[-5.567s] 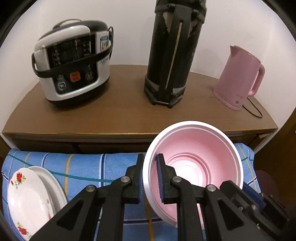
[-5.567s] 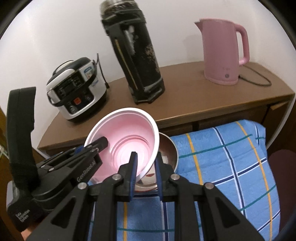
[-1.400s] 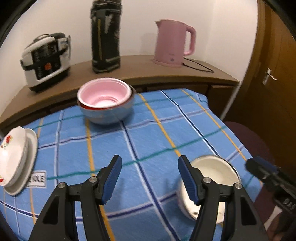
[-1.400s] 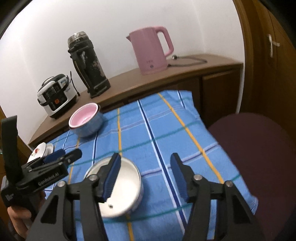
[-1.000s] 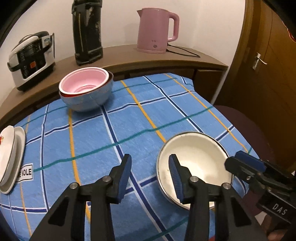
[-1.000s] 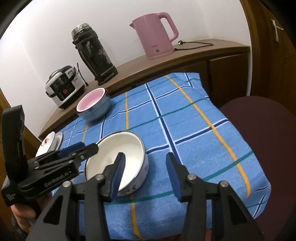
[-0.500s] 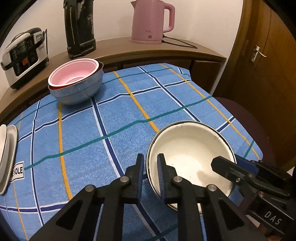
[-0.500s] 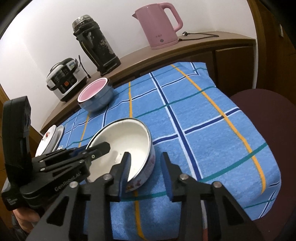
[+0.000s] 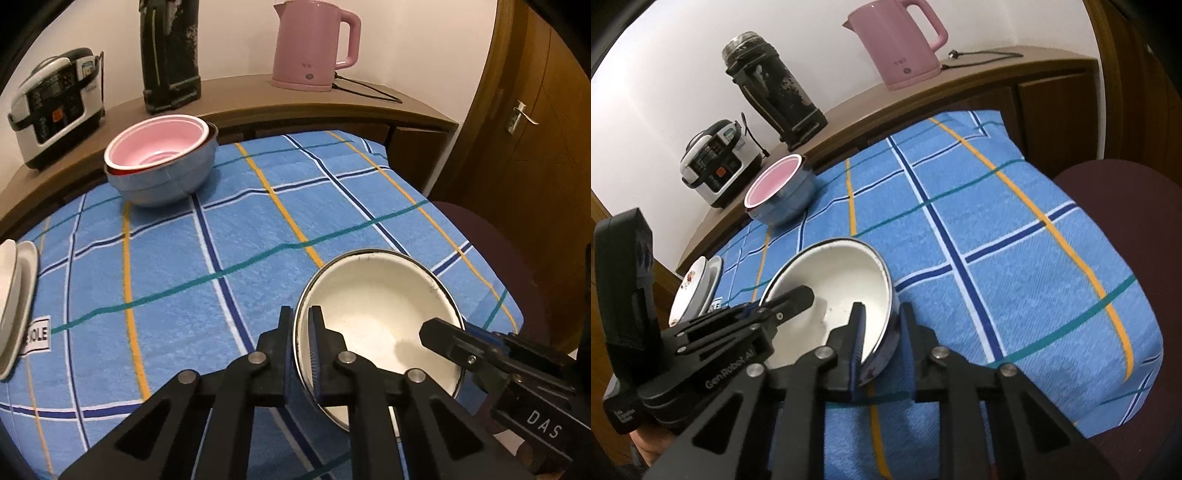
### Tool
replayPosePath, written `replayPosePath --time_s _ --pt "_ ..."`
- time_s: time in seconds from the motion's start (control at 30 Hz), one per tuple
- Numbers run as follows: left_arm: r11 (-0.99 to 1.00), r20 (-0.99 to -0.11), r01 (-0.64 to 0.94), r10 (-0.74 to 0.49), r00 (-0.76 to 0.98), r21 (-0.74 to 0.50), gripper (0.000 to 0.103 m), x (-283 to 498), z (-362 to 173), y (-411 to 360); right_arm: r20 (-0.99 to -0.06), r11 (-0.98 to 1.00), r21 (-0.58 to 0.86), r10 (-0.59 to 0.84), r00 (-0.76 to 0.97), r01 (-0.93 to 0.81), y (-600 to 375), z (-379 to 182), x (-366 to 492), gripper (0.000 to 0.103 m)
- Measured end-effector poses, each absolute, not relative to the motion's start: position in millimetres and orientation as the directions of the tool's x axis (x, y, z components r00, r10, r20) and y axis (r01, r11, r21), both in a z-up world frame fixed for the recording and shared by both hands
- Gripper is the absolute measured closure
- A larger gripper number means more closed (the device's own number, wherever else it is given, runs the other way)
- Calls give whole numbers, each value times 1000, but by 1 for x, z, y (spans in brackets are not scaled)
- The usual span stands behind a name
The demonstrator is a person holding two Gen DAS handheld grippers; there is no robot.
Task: Organize plates and bowls
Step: 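Lift the cream enamel bowl and carry it over the bowl stack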
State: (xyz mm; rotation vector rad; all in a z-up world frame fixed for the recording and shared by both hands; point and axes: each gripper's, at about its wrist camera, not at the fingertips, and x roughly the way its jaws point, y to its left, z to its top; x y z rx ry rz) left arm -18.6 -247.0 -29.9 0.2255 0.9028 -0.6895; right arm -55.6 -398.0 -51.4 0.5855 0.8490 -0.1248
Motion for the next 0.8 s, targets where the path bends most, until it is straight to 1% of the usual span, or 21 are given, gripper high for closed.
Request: replayPosePath --time_s 0.4,0.8 --pt "794 -775 601 -433 460 -86 94 -6 -16 -229 -728 855 430 137 672 291 -381 -37 -42 86" --pt "816 -767 568 -430 476 -106 94 7 -10 -211 -719 871 420 146 679 257 -367 -24 -26 86"
